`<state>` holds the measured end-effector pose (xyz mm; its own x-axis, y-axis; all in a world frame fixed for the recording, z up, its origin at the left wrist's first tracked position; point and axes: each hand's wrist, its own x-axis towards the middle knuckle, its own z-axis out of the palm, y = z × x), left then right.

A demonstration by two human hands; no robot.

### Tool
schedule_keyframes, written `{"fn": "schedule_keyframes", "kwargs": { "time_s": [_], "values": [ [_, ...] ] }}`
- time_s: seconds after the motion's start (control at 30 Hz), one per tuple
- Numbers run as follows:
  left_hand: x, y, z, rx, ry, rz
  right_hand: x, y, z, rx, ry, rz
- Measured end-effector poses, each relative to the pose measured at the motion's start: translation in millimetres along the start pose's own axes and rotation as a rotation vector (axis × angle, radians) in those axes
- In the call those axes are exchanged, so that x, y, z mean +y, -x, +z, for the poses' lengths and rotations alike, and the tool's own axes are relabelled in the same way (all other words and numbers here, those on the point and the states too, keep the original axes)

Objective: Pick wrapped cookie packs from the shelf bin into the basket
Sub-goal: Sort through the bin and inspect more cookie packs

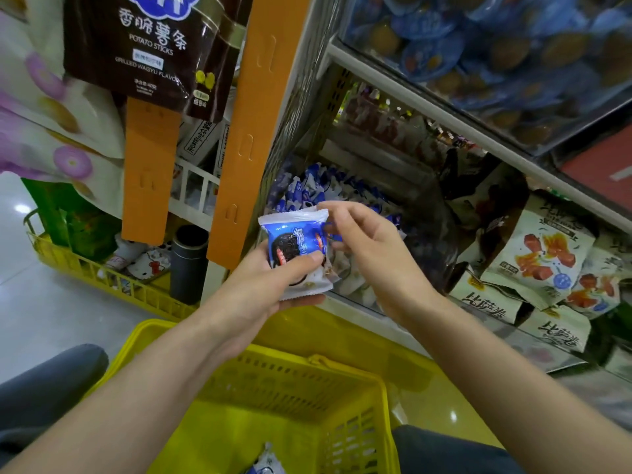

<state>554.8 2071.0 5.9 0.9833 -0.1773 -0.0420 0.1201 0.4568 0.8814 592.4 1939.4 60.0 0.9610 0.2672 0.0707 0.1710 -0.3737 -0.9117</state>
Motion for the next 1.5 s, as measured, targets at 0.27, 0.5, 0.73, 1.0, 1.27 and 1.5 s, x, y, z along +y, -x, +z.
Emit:
{"fn": "schedule_keyframes", "kwargs": {
  "time_s": [0.27, 0.5, 0.73, 1.0, 1.27, 1.5],
  "values": [
    [2.9, -4.3, -2.1, 0.044, -0.079, 0.059, 9.3, -5.6, -14.4, -0.147, -0.016, 0.177],
    [5.0, -11.6, -8.8, 0.266, -0.116, 0.051, 16.1, -68.5, -33.2, 0.374, 0.117, 0.027],
    [10.6, -14.0, -11.6, 0.31, -0.209, 0.046, 45.8, -150.4, -32.9, 0.419, 0.336, 0.111],
    [12.1, -19.0, -12.3, 0.334, -0.255, 0.022, 47.8, -176.1, -53.0, 0.048, 0.746, 0.275],
    [9.5, -21.5, -11.3, 0.348, -0.214, 0.013, 45.6, -194.7, -34.3, -0.051, 0.818, 0.377],
    [10.3, -24.3, -13.3, 0.361, -0.235, 0.03, 62.3, -199.3, -15.2, 0.064, 0.674, 0.309]
  ]
}}
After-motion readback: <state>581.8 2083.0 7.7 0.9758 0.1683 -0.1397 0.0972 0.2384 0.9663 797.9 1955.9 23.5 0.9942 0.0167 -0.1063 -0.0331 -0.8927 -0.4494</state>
